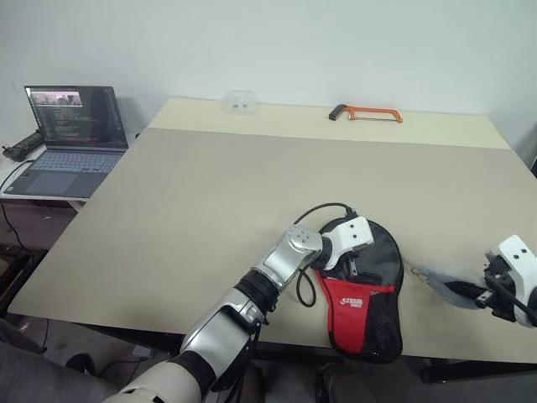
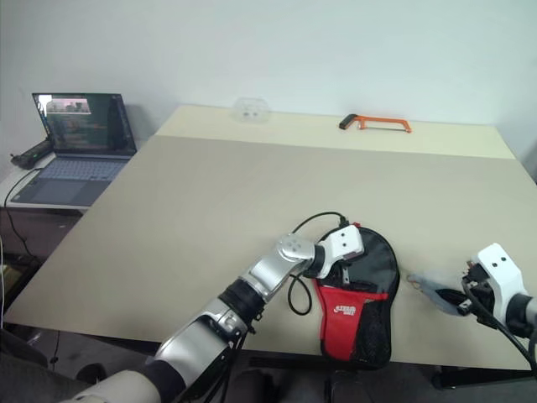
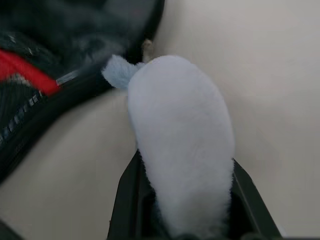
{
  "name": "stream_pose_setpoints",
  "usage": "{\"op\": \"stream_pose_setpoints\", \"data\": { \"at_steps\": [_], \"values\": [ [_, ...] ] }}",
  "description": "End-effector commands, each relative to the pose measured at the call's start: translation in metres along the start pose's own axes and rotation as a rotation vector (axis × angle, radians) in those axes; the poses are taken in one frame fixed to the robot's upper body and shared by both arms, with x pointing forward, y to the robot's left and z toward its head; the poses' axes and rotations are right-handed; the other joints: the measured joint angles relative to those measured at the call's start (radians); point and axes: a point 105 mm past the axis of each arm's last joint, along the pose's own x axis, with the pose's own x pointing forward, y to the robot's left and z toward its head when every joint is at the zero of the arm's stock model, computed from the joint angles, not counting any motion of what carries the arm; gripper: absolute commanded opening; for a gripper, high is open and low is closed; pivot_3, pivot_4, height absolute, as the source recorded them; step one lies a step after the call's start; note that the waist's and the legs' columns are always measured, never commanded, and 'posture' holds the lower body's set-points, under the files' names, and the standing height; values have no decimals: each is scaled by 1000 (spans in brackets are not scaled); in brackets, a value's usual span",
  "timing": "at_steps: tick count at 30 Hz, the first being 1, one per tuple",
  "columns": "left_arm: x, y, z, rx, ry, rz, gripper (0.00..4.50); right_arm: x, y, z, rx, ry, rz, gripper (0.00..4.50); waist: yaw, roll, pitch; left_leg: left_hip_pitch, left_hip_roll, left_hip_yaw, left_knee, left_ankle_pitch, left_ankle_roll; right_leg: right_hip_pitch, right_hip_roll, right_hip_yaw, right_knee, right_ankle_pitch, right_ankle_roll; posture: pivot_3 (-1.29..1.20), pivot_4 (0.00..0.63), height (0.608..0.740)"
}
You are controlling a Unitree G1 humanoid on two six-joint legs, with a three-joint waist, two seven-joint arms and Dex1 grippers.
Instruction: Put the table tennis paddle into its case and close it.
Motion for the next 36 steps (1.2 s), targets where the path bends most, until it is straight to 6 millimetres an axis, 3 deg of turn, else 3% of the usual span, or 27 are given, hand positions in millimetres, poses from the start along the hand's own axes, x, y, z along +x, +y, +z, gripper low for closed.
{"op": "stream_pose_setpoints", "data": {
  "at_steps": [1, 6, 16, 36],
  "values": [
    [8, -11, -36, -31, 145, -34, 4500, -12, 4, 4, -67, -14, 12, 546, 1, 0, 0, 0, 0, 0, 0, 0, 0, 0, 0, 0, 0, 0, 0, 0, 150, 740],
    [14, -11, -30, -29, 133, -44, 4500, -17, 22, -7, -84, 1, 75, 546, 0, -1, 0, 0, 0, -1, 0, 0, 0, 0, 0, -1, -1, 0, 0, 0, 150, 740],
    [21, -32, -38, -22, 145, -124, 4500, -32, 60, -29, -58, 29, 141, 546, 1, 0, -3, -3, 1, -9, -1, -2, 1, 5, 0, -5, -11, -1, 0, 0, 150, 740],
    [30, -38, -27, 41, 144, -193, 4500, -47, 98, -61, -25, 134, 175, 545, 6, -1, -10, -7, 1, -21, -2, -2, 0, 7, 0, -23, -13, -5, -7, 0, 150, 740]
  ]
}}
